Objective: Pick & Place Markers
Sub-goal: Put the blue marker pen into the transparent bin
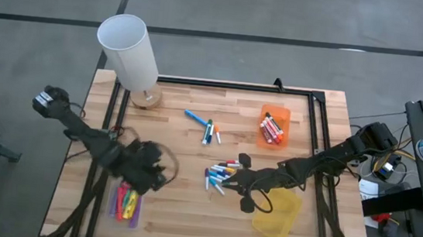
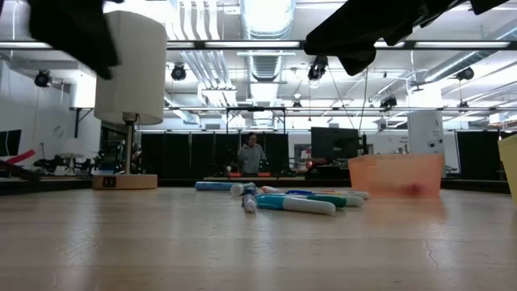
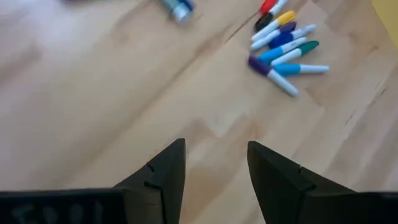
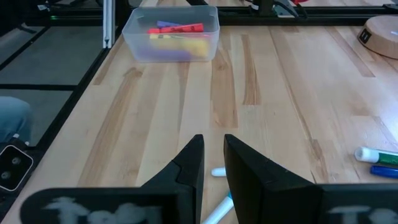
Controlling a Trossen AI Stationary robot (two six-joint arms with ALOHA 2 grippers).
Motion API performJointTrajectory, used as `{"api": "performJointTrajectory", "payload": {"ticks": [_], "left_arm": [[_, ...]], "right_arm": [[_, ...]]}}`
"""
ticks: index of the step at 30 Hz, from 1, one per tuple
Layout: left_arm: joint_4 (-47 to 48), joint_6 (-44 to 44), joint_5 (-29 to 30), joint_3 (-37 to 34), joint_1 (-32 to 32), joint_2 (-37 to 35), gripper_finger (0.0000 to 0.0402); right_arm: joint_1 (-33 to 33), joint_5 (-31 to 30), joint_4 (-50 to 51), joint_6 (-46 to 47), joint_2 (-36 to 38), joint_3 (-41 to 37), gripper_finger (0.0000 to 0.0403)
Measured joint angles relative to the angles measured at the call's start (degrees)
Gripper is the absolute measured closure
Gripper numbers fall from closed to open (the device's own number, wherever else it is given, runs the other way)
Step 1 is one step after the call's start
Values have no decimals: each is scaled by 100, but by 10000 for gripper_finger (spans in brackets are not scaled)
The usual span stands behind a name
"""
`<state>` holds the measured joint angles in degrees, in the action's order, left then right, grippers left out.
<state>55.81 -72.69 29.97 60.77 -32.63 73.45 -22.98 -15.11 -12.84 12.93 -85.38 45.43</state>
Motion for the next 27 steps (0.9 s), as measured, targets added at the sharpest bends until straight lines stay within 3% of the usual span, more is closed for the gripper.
{"api": "performJointTrajectory", "payload": {"ticks": [4,11,19,27], "left_arm": [[-765,2168,-447,0,922,11,236],[-1212,4777,-1011,-2,2449,42,236],[-1624,6536,-1578,-4,3909,328,236],[-2137,8154,-1802,117,4819,1146,236]], "right_arm": [[0,2,4,12,0,0,346],[-60,18,49,162,0,-43,346],[-372,57,54,687,0,-288,346],[-569,55,39,944,0,-386,346]]}}
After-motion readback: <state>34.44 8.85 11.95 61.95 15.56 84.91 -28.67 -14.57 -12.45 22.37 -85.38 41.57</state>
